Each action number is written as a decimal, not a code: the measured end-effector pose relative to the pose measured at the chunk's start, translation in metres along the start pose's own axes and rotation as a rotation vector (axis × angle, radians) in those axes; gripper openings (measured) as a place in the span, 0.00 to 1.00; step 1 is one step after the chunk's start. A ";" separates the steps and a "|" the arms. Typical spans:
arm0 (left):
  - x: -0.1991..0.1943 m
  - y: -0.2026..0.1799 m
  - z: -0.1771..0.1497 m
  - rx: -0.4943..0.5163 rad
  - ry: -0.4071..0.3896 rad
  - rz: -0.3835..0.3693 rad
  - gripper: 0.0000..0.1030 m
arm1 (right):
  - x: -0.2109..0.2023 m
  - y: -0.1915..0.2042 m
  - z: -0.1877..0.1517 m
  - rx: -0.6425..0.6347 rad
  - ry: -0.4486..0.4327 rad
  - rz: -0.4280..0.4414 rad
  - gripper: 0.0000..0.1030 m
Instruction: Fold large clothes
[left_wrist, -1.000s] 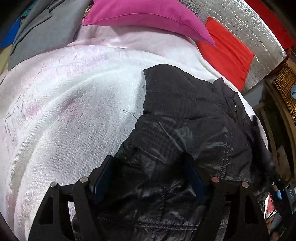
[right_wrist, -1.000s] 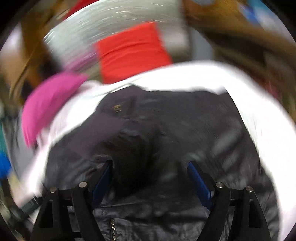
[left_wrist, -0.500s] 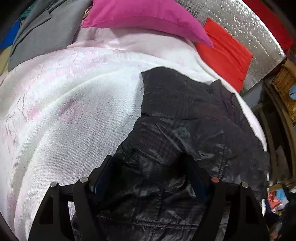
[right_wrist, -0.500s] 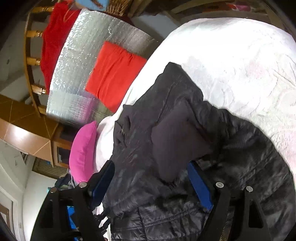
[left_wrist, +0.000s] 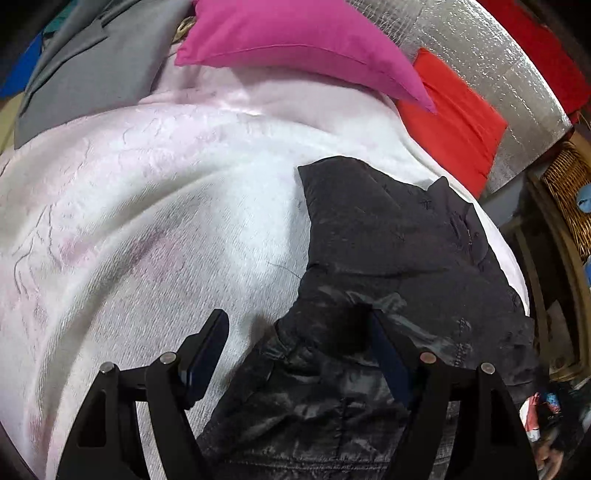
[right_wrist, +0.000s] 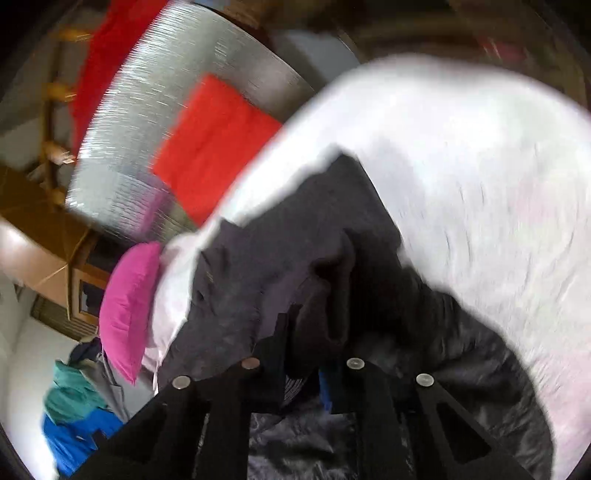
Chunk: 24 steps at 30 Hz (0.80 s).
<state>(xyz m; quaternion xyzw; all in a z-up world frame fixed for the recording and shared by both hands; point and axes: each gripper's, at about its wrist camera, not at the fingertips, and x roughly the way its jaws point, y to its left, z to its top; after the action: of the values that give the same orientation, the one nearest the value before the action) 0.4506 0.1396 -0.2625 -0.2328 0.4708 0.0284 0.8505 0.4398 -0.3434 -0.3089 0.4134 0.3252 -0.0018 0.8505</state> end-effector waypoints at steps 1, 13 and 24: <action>-0.001 -0.003 0.001 0.011 -0.013 0.002 0.75 | -0.012 0.009 0.002 -0.049 -0.058 0.003 0.14; 0.003 -0.012 0.000 0.051 -0.024 0.026 0.75 | 0.005 -0.016 0.008 -0.065 0.055 -0.036 0.20; -0.012 -0.016 0.004 0.097 -0.116 0.060 0.75 | -0.003 -0.037 0.030 -0.035 -0.015 -0.025 0.75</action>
<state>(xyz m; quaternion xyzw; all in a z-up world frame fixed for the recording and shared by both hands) 0.4514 0.1291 -0.2447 -0.1752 0.4283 0.0447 0.8854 0.4437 -0.3894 -0.3200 0.3942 0.3238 -0.0100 0.8600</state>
